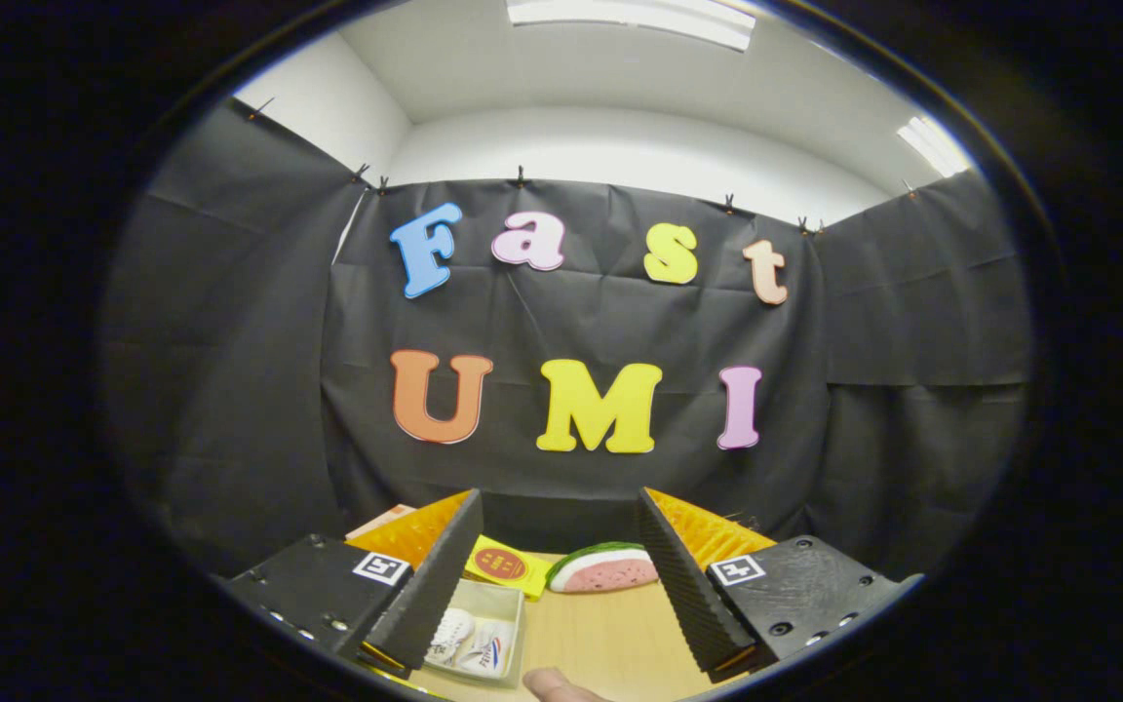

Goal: Open the storage box then place both shoes into the box .Put the left shoe in first, then the right shoe, with the right side of both shoes facing outward in a uniform manner.

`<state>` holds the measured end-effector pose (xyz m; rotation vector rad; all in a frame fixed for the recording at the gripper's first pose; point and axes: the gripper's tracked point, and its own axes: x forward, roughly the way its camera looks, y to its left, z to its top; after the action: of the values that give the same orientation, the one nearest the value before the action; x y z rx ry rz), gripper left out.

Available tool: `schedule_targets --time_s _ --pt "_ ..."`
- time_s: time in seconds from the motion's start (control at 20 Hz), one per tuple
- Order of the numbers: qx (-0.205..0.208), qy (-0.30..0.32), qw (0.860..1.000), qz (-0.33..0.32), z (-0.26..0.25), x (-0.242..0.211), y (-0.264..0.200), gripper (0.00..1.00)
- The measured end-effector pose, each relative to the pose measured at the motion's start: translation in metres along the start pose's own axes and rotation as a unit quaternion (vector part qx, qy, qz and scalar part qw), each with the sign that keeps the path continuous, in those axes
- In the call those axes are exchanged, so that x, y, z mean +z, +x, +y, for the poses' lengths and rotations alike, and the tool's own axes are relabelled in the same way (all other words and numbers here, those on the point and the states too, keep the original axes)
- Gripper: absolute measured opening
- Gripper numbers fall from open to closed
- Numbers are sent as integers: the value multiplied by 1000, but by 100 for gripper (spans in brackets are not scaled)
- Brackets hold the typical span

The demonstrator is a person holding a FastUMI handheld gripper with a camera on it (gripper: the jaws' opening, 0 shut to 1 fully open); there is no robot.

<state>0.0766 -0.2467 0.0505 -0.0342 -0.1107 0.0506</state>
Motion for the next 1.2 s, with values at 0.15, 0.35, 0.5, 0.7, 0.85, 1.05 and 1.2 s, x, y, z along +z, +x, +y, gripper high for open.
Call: schedule_targets --time_s 0.15,0.35,0.5,0.7,0.85,1.05,1.2 --pt "1 7 1000 6 2 -1 1 96" --pt "-3 6 1000 9 0 -2 3 96" --pt "-5 6 1000 12 -1 -5 3 96" --pt "-9 9 1000 15 -6 -8 1 96" --pt "-14 7 1000 19 -14 -11 -3 96" --pt "-21 10 999 25 -23 -11 -6 96" --pt "-23 11 999 24 -26 -8 -7 96"
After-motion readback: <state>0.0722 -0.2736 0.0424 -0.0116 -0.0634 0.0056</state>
